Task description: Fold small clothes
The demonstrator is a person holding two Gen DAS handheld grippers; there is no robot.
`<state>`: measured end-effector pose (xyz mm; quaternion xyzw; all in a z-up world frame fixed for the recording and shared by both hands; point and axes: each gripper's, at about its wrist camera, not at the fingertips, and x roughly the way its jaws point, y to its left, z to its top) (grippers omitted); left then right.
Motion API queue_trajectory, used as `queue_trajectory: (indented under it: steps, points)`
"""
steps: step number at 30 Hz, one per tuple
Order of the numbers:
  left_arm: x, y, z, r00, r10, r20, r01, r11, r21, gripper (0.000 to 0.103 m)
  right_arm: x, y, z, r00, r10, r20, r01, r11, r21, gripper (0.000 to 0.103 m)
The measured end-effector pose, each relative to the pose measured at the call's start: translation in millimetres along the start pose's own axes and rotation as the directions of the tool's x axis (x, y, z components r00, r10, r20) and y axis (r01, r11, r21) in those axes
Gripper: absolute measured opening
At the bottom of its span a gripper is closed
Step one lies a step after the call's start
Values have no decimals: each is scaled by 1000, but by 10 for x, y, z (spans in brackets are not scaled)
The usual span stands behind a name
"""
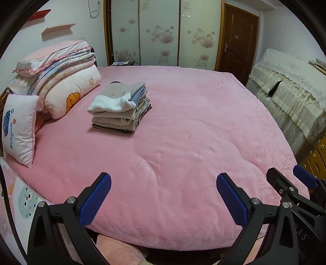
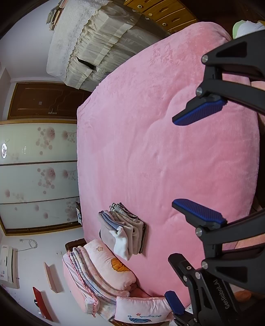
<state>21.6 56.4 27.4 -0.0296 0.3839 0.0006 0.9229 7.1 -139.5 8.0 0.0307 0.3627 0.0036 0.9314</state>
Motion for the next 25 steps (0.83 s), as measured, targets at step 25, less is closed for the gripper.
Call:
queue_trajectory:
  steps: [25]
  points:
    - [10, 37, -63, 1000, 7, -27, -8, 1000, -13, 103, -7, 30, -7, 1000, 1, -1, -1, 1000, 0, 75]
